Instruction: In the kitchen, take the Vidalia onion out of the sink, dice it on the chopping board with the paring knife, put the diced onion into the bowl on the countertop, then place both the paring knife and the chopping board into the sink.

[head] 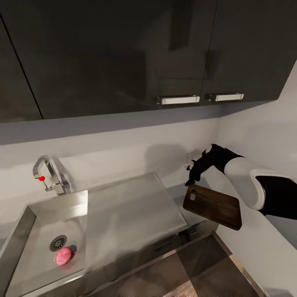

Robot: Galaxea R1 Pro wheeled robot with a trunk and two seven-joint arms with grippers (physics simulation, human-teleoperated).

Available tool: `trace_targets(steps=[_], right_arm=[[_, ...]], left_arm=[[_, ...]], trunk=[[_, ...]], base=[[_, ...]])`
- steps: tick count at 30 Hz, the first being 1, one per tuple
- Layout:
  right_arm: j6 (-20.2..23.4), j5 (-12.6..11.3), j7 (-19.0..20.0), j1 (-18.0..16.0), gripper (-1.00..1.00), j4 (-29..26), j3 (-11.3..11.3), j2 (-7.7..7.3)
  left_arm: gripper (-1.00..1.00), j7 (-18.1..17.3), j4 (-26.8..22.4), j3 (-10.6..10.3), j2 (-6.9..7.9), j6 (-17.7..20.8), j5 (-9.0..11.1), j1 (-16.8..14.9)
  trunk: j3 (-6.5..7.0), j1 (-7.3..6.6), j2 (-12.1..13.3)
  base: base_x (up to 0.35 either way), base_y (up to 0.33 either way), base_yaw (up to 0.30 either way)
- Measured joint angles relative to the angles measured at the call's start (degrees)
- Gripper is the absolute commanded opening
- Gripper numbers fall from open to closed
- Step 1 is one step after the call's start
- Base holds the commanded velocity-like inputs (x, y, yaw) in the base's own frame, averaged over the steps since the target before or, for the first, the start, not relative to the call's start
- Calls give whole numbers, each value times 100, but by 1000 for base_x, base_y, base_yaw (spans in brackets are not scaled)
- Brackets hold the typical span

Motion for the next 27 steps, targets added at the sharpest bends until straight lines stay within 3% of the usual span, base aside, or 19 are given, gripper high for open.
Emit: trace_targets(steps=[3, 4, 7, 9, 27], right_arm=[[-149, 10, 10, 2, 100, 0, 193, 18], [-300, 19, 60, 2, 100, 0, 364, 22], [-486, 19, 491, 2, 100, -6, 692, 25], [-529, 18, 700, 2, 100, -24, 788, 26], [-811, 15, 848, 0, 100, -81, 864, 27]], left_arm=[[100, 3, 0, 0, -2, -2, 0, 0], [100, 2, 0, 0, -3, -3, 0, 0], [100, 1, 0, 0, -3, -6, 0, 0], [100, 1, -1, 0, -4, -7, 0, 0], [100, 5, -1, 0, -3, -7, 0, 0]], trunk=[[-26, 0, 0], [-33, 0, 0], [-51, 0, 0], [-59, 0, -1], [-67, 0, -1]], base=[[0, 0, 0], [0, 0, 0], [0, 0, 0], [0, 0, 0], [0, 0, 0]])
